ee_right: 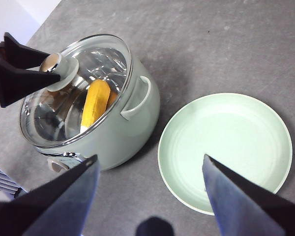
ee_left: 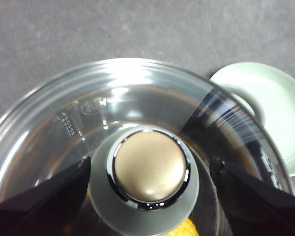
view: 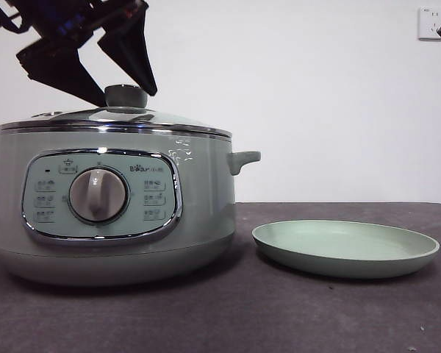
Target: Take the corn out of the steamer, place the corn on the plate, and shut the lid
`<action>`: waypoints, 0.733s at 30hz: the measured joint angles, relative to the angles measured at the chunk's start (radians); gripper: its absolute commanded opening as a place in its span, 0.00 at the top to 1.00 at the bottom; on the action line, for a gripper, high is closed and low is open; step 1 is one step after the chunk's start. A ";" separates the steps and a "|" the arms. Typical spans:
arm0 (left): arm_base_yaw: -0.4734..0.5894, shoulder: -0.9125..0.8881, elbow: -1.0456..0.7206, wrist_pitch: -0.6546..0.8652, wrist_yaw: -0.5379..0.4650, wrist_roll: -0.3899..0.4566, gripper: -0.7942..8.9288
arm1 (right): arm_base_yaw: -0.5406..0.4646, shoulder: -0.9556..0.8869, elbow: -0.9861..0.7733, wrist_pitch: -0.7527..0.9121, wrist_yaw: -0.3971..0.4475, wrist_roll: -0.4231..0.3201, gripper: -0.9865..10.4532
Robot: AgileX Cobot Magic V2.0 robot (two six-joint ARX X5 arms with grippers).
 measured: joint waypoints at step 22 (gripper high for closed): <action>0.000 -0.010 0.000 0.011 -0.030 0.051 0.93 | 0.039 0.007 0.000 0.061 0.000 0.033 0.61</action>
